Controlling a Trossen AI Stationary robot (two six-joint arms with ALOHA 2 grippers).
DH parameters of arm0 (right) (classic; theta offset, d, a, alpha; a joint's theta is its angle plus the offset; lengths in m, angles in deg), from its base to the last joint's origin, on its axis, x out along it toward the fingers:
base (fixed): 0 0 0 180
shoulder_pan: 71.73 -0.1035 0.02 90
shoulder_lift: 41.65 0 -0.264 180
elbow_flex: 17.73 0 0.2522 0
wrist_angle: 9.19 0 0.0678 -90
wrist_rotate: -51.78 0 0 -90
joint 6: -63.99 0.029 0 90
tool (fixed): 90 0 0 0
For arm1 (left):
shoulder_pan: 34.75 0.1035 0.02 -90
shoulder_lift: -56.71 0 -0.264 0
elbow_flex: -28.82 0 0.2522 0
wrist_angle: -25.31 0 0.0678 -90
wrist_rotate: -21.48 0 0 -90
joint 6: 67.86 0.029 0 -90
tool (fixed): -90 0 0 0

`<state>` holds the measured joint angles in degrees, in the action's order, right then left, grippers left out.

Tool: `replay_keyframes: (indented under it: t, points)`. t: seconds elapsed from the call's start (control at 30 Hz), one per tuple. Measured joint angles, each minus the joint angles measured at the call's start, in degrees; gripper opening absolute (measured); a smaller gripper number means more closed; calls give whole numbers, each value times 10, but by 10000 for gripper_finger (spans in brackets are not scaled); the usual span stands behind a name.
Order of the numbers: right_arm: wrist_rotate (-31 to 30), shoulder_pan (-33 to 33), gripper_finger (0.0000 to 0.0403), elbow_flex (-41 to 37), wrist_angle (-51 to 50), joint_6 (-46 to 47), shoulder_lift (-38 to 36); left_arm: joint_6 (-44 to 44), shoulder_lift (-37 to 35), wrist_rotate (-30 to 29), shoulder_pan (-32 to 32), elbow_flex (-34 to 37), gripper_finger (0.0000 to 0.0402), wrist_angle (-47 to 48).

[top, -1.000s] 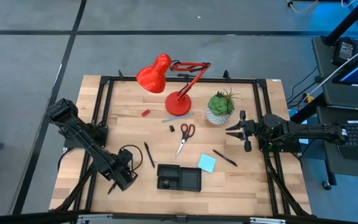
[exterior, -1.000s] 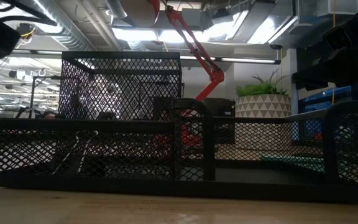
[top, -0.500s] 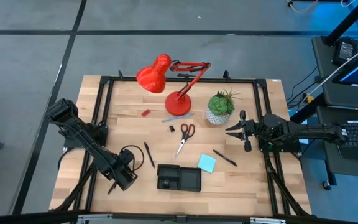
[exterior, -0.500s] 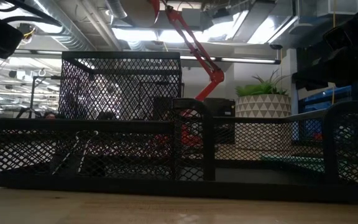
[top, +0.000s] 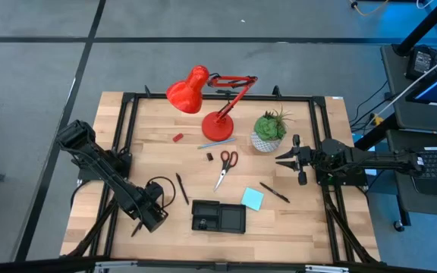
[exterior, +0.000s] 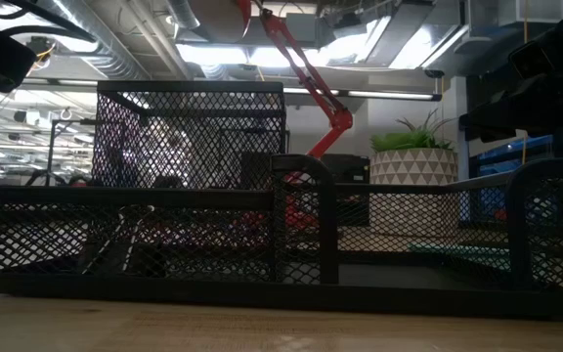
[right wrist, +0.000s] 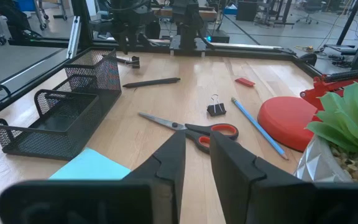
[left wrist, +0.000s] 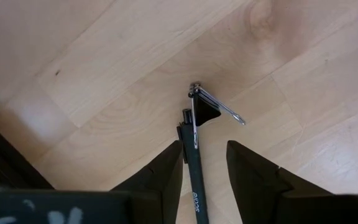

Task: Pick and place office supplies into organizer
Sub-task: Put the bottom black binder clip into the black desk organizer

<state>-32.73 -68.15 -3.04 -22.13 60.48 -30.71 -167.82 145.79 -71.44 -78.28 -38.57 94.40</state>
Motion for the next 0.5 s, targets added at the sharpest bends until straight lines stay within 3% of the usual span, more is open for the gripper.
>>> replay_keyframes:
  t: [0.5]
  points:
    - [0,0,78,0,0,0,0,-30,2,5,0,37,120,-20]
